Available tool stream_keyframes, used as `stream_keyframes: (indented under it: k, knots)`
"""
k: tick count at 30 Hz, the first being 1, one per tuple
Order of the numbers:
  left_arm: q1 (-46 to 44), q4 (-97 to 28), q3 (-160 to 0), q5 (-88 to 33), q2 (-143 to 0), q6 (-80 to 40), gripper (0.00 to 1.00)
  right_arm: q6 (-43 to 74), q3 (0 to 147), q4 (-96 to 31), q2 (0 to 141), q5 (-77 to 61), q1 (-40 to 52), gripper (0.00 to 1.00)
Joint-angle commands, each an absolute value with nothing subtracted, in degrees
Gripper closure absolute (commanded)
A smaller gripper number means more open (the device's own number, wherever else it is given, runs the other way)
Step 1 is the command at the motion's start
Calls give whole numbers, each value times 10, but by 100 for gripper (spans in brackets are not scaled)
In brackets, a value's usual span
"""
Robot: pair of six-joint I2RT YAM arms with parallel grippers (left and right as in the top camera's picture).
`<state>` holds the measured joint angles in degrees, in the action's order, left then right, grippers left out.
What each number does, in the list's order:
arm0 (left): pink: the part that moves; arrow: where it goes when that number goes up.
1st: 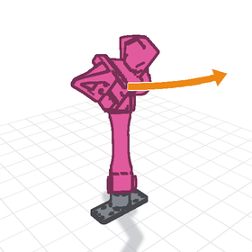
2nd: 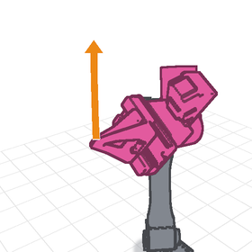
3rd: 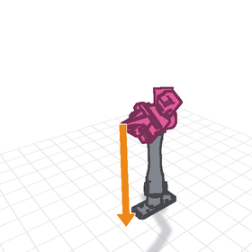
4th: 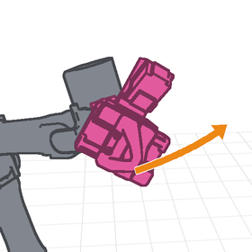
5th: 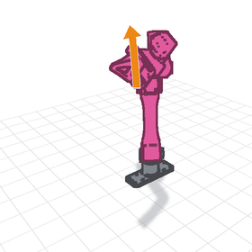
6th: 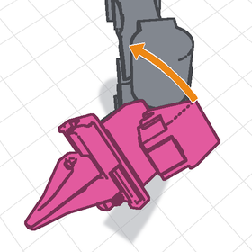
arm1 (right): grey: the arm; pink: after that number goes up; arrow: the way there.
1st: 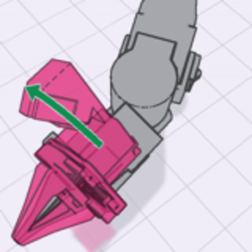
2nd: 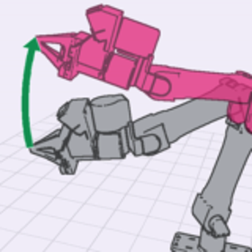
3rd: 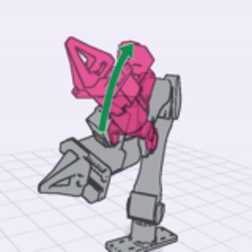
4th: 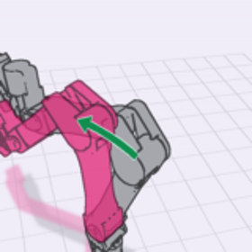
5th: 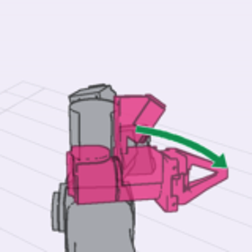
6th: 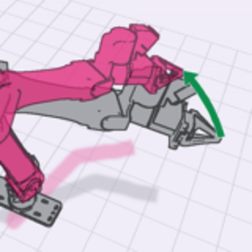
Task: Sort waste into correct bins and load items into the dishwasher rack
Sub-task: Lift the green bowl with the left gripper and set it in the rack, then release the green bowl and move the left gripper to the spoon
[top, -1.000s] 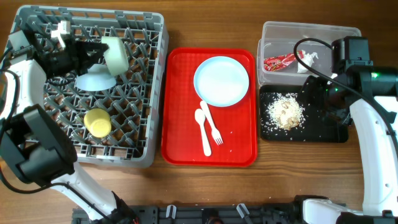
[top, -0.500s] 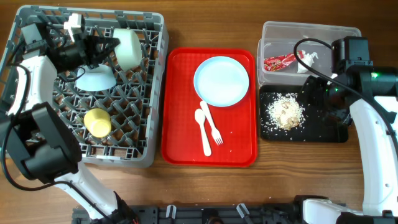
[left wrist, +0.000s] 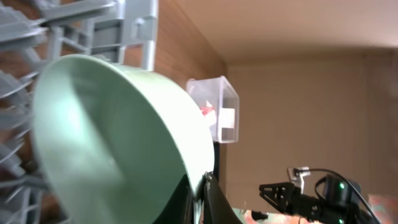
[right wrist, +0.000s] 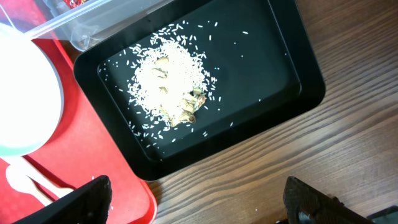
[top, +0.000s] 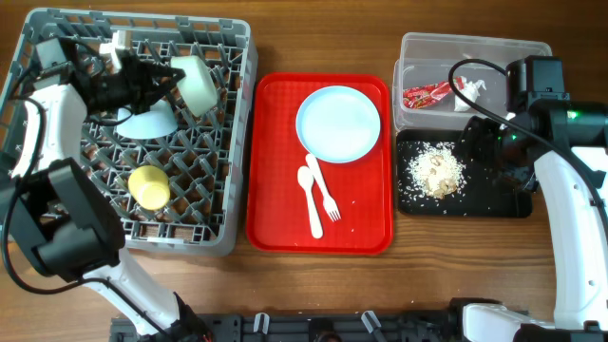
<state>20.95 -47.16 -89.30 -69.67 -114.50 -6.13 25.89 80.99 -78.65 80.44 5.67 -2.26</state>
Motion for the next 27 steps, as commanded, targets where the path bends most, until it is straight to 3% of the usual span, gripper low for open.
stream_keyframes:
  k: [1,3,12,14,17,21,27]
  knots:
    - [232,-498,-888,-573,-1154,-48,71,256,810,-787,803,70,-23,11]
    - [247,-510,-888,-573,-1154,-48,54,256,810,-787,803,70,-23,11]
    - [271,-527,-889,-573,-1087,-32,33,256,810,-787,803,70,-23,11]
    - [270,-526,-889,-573,-1036,-33,23,256,810,-787,803,70,-23,11]
    - [249,-542,-889,-536,-970,-33,0,256,810,-787,803,70,-23,11]
    - [160,-590,-889,-352,-900,-58,0,256,810,-787,803,70,-23,11]
    - [-22,-655,-887,-101,-887,-256,0,255,810,-789,803,63,-23,11]
